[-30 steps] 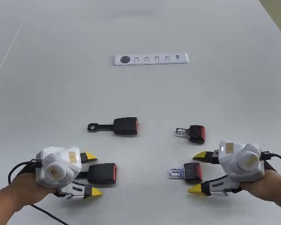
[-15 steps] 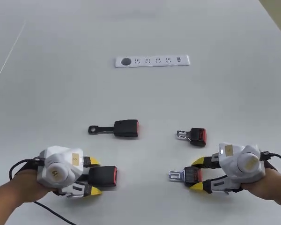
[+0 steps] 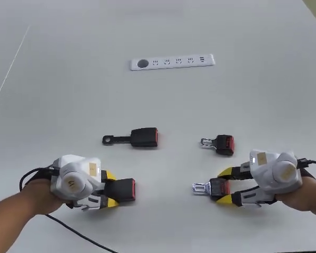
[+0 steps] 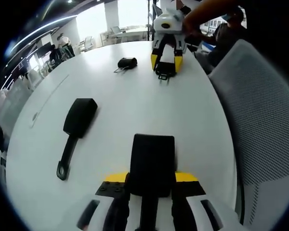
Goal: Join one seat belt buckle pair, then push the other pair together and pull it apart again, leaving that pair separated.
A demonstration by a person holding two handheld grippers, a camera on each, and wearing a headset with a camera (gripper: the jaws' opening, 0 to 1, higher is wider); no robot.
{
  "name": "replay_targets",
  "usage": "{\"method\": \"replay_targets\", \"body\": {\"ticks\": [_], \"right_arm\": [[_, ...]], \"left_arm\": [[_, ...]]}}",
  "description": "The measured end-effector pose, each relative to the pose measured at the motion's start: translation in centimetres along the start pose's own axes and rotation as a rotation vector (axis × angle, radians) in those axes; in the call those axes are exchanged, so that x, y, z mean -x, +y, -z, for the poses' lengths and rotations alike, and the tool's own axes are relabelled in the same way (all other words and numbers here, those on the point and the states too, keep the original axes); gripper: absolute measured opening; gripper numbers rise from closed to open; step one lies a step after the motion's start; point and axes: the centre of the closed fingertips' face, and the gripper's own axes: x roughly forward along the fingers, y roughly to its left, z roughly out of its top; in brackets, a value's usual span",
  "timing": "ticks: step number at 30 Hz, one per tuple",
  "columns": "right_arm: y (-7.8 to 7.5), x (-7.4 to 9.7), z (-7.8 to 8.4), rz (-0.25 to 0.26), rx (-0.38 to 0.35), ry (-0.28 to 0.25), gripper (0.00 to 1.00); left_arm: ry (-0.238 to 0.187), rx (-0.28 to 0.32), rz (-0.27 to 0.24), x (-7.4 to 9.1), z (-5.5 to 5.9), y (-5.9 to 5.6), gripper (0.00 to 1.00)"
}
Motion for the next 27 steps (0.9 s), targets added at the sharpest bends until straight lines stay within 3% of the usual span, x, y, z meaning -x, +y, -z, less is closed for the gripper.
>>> {"method": "replay_targets", "body": {"ticks": [15, 27], "right_arm": [[1.0, -2.0, -2.0, 0.002, -0.014, -0.082, 0.34], [2.3, -5.4, -5.1, -0.007, -0.011, -0.120, 0.34]], "left_arm": [[0.030, -0.037, 0.024, -0.1, 0.1, 0.0, 0.34], [0.047, -0.073, 0.045, -0.1, 0.2, 0.0, 0.34]]}}
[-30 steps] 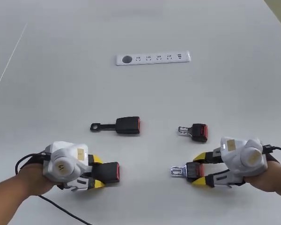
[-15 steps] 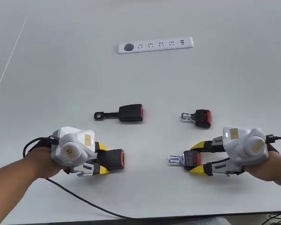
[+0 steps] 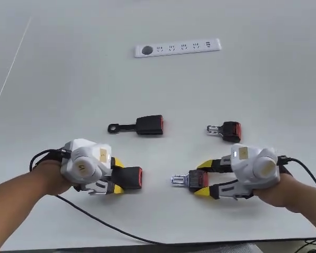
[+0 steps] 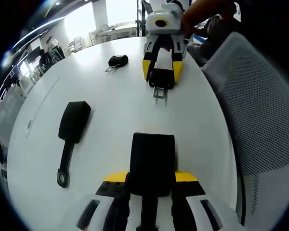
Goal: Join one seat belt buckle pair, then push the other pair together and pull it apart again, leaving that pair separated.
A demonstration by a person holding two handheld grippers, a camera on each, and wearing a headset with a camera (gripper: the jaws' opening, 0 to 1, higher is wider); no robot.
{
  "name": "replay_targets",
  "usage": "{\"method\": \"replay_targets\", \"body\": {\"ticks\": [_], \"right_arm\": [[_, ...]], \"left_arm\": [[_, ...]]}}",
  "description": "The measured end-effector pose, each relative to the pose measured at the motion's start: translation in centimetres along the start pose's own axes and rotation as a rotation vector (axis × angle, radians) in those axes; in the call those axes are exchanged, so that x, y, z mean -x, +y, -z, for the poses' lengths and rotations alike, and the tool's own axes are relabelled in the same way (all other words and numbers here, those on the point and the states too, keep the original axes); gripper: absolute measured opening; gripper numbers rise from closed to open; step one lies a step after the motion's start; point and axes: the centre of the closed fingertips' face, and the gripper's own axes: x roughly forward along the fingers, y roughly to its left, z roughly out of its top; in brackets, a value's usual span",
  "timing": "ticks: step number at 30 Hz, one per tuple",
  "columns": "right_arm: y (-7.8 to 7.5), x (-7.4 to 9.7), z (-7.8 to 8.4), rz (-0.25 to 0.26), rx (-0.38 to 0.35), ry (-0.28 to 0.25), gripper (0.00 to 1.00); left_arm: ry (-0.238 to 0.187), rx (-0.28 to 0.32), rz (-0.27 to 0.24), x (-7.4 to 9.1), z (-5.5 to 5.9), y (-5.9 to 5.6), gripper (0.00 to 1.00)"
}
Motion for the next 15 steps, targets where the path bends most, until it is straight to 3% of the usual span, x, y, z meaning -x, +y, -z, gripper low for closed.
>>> {"method": "replay_targets", "body": {"ticks": [15], "right_arm": [[0.9, -3.8, -3.0, -0.013, 0.007, -0.019, 0.34]], "left_arm": [[0.027, -0.026, 0.018, -0.1, 0.0, -0.1, 0.34]]}}
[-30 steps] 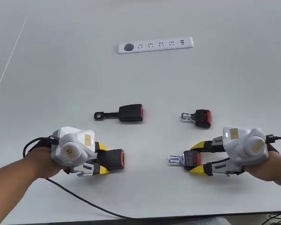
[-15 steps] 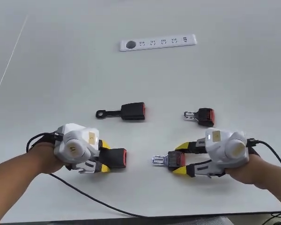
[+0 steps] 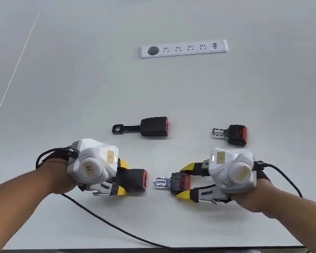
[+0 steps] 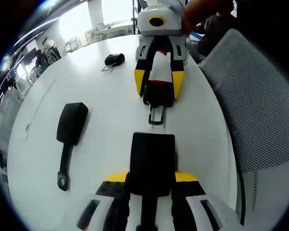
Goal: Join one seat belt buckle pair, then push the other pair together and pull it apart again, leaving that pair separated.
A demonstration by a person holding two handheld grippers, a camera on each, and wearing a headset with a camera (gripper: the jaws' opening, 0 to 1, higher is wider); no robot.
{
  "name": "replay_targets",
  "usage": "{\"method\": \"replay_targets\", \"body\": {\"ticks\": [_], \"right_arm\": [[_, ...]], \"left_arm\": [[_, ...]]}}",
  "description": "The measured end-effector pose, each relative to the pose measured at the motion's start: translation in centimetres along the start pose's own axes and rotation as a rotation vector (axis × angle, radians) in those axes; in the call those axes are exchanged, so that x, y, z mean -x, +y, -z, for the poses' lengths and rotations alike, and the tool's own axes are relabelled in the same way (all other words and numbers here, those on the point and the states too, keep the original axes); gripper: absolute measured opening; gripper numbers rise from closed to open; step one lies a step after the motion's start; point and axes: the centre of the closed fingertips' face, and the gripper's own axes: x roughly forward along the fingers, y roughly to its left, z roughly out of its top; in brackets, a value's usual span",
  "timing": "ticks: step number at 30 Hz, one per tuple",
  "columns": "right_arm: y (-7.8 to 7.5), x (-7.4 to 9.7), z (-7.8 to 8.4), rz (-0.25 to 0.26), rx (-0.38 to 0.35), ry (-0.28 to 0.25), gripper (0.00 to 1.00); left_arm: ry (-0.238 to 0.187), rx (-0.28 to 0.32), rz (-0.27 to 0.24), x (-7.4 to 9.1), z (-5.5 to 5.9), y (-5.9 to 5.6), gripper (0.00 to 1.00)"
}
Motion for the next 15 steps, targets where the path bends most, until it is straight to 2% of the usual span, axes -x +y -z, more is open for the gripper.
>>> {"method": "replay_targets", "body": {"ticks": [15], "right_arm": [[0.4, -2.1, -1.5, -0.010, 0.010, -0.001, 0.34]], "left_arm": [[0.027, -0.041, 0.014, -0.1, -0.2, -0.1, 0.34]]}}
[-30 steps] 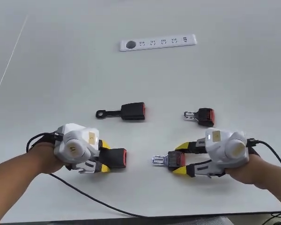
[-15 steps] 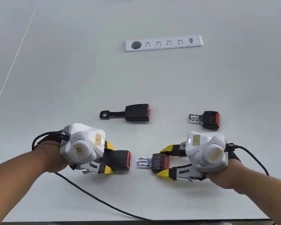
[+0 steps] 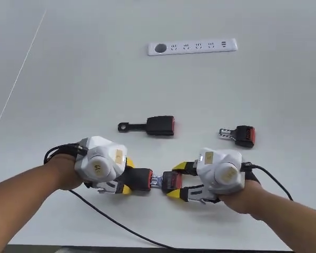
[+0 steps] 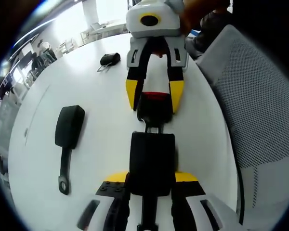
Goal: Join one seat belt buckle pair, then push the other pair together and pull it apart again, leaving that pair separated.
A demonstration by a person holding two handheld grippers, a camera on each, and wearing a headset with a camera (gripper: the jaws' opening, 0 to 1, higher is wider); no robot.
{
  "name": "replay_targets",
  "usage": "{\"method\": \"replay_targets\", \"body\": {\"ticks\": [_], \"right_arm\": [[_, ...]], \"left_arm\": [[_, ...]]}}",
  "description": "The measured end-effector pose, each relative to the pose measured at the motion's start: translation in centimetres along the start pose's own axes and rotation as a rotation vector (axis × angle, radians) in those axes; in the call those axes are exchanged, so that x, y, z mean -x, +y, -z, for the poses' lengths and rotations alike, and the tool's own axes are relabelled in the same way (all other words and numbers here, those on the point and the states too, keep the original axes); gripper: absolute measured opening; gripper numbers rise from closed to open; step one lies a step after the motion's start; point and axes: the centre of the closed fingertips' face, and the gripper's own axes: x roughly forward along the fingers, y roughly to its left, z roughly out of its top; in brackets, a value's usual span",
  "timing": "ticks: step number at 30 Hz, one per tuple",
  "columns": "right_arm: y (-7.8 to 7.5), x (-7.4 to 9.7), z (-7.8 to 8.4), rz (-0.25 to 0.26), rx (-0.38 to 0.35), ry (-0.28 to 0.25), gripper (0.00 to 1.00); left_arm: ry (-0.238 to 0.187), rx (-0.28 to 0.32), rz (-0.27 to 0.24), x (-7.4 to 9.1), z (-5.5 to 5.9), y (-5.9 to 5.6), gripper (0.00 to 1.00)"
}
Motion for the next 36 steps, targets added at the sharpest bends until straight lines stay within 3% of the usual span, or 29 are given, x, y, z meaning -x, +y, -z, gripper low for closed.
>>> {"method": "replay_targets", "body": {"ticks": [24, 36], "right_arm": [[0.0, -1.6, -1.1, 0.003, -0.022, 0.016, 0.33], [0.2, -1.4, -0.9, -0.008, 0.019, 0.030, 0.33]], "left_arm": [[0.049, -0.048, 0.023, 0.0, -0.1, 0.0, 0.33], [0.020, -0.039, 0.035, 0.2, 0.1, 0.0, 0.33]]}}
